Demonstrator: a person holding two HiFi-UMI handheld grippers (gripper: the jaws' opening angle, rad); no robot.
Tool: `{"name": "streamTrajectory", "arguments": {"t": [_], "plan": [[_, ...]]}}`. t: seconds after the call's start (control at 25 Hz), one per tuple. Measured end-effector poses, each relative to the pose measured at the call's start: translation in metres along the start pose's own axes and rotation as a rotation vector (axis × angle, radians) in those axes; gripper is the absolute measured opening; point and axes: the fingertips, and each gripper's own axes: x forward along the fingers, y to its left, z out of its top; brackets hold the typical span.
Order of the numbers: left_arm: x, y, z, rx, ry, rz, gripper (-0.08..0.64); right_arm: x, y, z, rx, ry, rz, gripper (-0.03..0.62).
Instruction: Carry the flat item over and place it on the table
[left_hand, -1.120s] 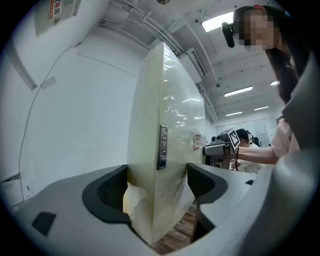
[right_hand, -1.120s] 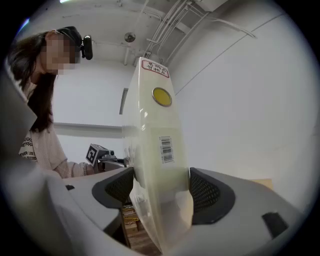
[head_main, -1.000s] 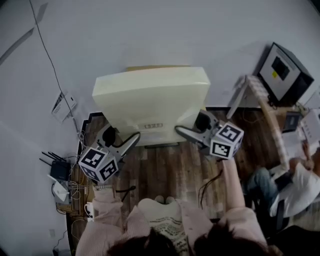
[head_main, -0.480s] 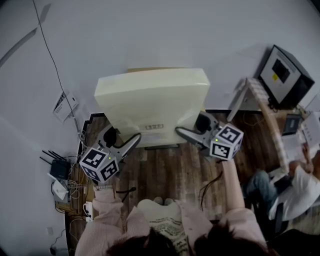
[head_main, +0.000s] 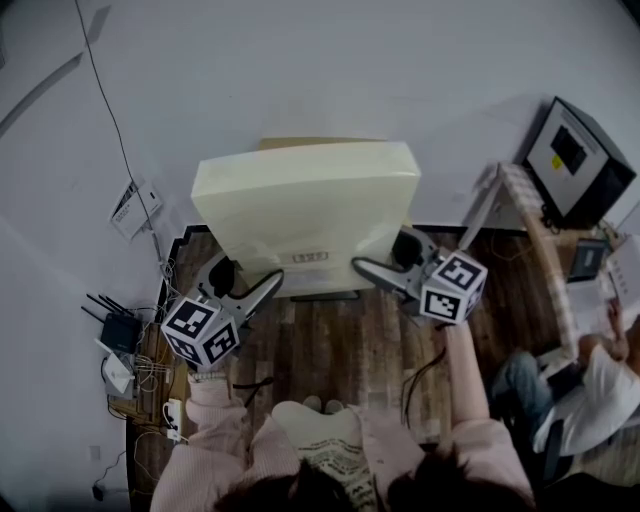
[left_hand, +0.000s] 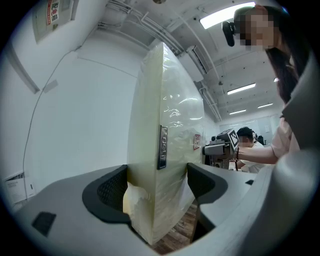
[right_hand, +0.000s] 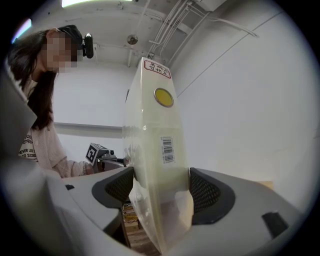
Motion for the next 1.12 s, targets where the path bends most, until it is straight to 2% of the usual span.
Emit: {"name": "streamTrajectory", "arguments": {"t": [0.48,1.12], "plan": [[0.012,0.031,-0.007,-0.020,0.005,0.036,0.377,0.032,-0.024,-0.007,0.020,0.006,0.032,0.348],[0.081,0.126,-0.004,-0.025,0.006,-0.002,0.376,0.107,-0.106,-0.003,0.022,0.007,-0.008,0.348]]}}
